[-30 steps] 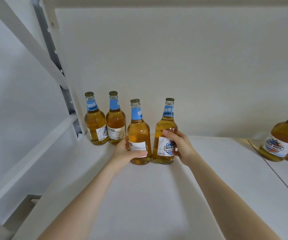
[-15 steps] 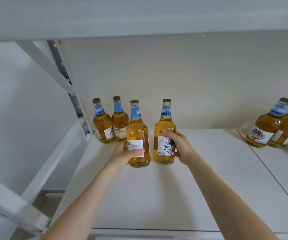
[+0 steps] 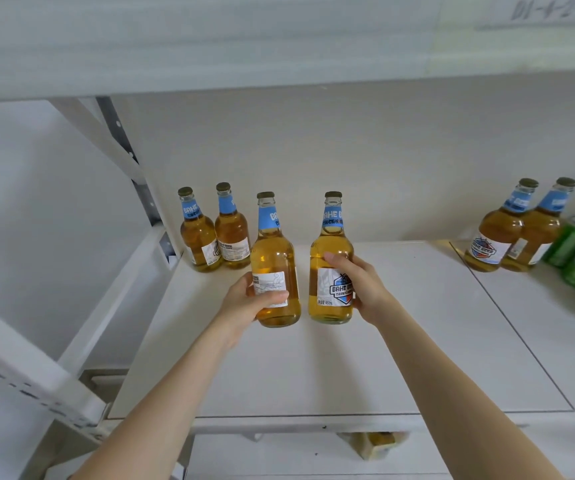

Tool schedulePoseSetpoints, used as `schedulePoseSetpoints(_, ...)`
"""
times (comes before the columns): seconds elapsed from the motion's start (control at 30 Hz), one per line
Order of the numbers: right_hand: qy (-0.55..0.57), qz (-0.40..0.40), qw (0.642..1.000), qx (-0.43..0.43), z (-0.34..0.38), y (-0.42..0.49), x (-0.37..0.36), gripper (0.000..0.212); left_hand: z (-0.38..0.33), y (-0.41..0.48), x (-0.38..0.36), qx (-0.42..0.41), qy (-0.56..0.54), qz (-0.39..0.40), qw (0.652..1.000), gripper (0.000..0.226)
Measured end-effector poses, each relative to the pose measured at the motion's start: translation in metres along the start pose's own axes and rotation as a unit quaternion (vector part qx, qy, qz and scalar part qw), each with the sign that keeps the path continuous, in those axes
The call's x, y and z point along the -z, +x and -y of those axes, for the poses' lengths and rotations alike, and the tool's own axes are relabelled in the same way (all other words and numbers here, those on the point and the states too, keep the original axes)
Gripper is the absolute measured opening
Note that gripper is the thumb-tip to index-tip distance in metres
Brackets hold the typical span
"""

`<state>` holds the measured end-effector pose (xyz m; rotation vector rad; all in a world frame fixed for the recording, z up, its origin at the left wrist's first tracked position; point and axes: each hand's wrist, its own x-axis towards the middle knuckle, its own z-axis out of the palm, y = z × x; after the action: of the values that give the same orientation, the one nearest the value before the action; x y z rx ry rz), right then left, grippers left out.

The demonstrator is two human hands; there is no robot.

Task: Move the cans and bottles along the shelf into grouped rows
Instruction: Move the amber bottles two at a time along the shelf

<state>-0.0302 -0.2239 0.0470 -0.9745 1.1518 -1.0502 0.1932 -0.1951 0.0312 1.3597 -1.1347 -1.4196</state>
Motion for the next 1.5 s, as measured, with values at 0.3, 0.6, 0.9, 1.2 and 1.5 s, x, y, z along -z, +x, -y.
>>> schedulePoseSetpoints(0.3, 0.008, -0.004, 1.000, 0.005, 0.006, -0.033, 0.044, 0.028, -0.004, -0.015, -0.048, -0.009, 0.024, 0.001, 1.000, 0.064)
schedulePoseSetpoints(0.6, -0.007, 0.008, 1.000, 0.012, 0.020, -0.083, 0.133, 0.026, 0.001, -0.051, -0.144, -0.033, 0.032, 0.000, 0.999, 0.087)
schedulePoseSetpoints(0.9, 0.003, -0.006, 1.000, 0.015, 0.031, -0.114, 0.231, 0.039, 0.000, -0.063, -0.247, -0.041, 0.047, 0.020, 0.998, 0.086)
schedulePoseSetpoints(1.2, 0.027, -0.055, 0.997, 0.053, 0.037, -0.106, 0.328, 0.036, -0.011, -0.015, -0.336, -0.057, 0.083, 0.069, 0.993, 0.084)
schedulePoseSetpoints(1.5, 0.043, -0.049, 0.996, 0.057, 0.039, -0.097, 0.423, 0.070, 0.002, 0.009, -0.432, -0.059, 0.074, 0.038, 0.995, 0.066)
